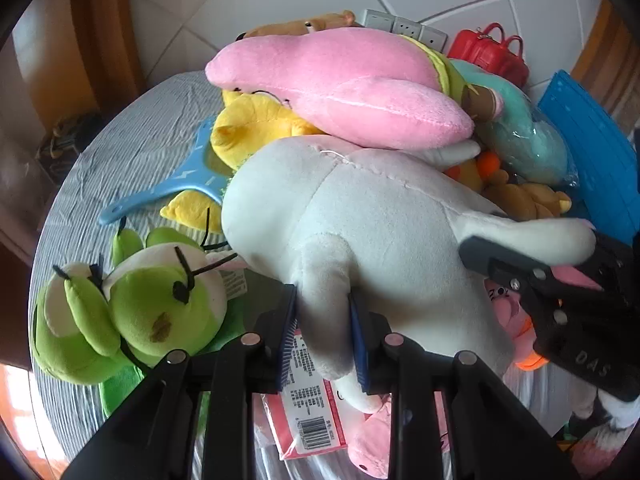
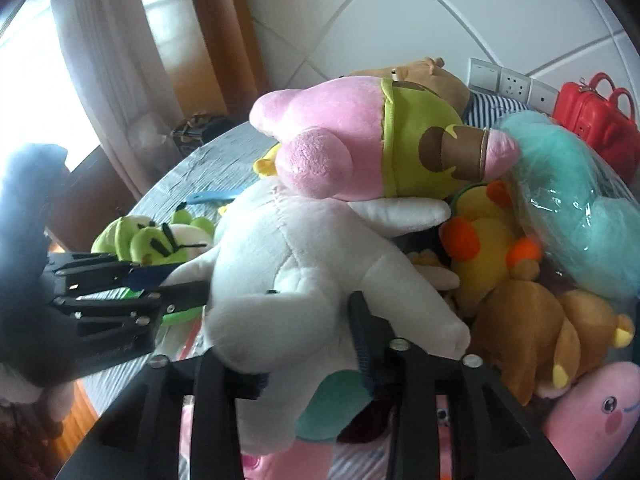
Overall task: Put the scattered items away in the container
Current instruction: 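Lower both grippers onto the white unicorn plush in the pile, then close the left gripper on the unicorn leg while the right gripper grips its horn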
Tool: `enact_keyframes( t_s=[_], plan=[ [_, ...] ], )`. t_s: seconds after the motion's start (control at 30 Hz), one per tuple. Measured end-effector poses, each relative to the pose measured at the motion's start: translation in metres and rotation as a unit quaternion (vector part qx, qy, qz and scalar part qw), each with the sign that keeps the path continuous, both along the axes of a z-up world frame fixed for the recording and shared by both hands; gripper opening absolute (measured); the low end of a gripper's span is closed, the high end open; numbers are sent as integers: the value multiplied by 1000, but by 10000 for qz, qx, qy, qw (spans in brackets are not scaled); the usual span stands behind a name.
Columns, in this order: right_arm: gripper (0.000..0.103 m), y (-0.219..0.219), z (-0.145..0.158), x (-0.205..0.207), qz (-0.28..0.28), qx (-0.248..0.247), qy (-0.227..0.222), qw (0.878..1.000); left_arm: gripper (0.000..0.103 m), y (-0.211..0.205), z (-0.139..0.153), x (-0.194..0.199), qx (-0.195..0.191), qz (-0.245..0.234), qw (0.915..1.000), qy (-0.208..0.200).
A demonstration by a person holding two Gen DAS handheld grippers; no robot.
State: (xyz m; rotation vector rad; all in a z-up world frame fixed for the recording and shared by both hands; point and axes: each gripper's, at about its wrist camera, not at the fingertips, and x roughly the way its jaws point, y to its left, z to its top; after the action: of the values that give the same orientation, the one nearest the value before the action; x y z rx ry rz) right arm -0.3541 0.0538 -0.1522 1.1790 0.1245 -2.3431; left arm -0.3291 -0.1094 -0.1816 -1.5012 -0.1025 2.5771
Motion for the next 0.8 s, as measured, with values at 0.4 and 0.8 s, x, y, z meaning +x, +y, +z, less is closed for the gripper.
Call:
enact_keyframes(
  t_s=[0.4,0.8],
  plan=[
    [30,6,-12,1,-192,-159,-121,9996,25,8,-6,5,-222,-67,9997,79],
    [38,3,-16,-3,-257,-226,47,9994,25,9,-13,2,-205,-78,9997,145]
  ],
)
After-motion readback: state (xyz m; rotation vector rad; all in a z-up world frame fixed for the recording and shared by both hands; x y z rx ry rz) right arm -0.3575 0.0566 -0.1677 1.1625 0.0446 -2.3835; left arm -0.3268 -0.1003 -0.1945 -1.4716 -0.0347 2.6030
